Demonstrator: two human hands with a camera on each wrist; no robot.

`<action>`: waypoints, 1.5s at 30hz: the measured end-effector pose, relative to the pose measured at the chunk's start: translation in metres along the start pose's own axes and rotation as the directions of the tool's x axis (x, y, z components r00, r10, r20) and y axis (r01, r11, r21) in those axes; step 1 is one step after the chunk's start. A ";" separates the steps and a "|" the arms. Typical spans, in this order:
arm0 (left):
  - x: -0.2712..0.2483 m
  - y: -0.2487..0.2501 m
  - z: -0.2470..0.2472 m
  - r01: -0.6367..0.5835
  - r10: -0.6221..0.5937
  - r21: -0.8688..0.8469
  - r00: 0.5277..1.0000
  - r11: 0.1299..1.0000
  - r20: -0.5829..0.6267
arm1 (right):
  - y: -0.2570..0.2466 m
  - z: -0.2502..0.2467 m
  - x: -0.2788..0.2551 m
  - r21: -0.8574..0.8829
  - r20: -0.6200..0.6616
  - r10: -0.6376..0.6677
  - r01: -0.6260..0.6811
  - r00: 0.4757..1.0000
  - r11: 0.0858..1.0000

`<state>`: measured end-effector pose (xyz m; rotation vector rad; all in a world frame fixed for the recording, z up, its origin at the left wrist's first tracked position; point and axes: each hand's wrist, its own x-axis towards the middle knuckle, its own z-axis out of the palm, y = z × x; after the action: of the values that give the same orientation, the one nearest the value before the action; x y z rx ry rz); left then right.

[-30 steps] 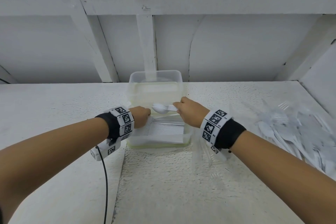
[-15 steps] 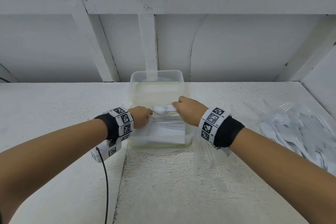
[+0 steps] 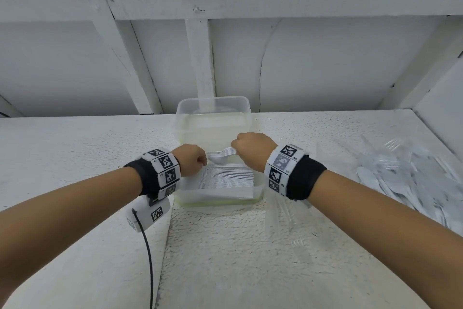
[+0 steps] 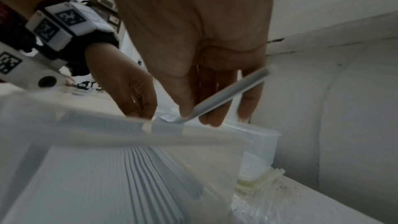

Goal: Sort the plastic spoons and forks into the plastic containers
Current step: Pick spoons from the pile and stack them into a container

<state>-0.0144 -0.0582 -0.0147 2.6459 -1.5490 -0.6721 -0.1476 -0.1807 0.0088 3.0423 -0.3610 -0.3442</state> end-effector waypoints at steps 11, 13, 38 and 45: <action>-0.008 -0.004 -0.001 -0.047 0.039 -0.082 0.994 0.996 -0.102 | -0.020 -0.001 0.017 -0.157 -0.015 -0.046 0.043 0.999 0.987; -0.009 -0.004 -0.001 -0.067 0.057 -0.089 0.992 0.994 -0.114 | -0.023 0.001 0.020 -0.141 -0.008 -0.077 0.075 0.997 0.987; -0.022 -0.040 0.000 0.253 -0.382 -0.555 0.915 0.792 -0.128 | -0.016 0.041 0.044 0.334 0.219 0.043 -0.116 0.975 0.935; -0.028 -0.033 -0.010 0.271 -0.386 -0.395 0.888 0.878 -0.250 | -0.004 0.013 0.015 0.425 0.137 0.038 -0.093 0.990 0.900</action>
<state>0.0051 -0.0202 -0.0028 2.5928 -0.8079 -0.4347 -0.1357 -0.1808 -0.0070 3.4355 -0.6240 -0.5169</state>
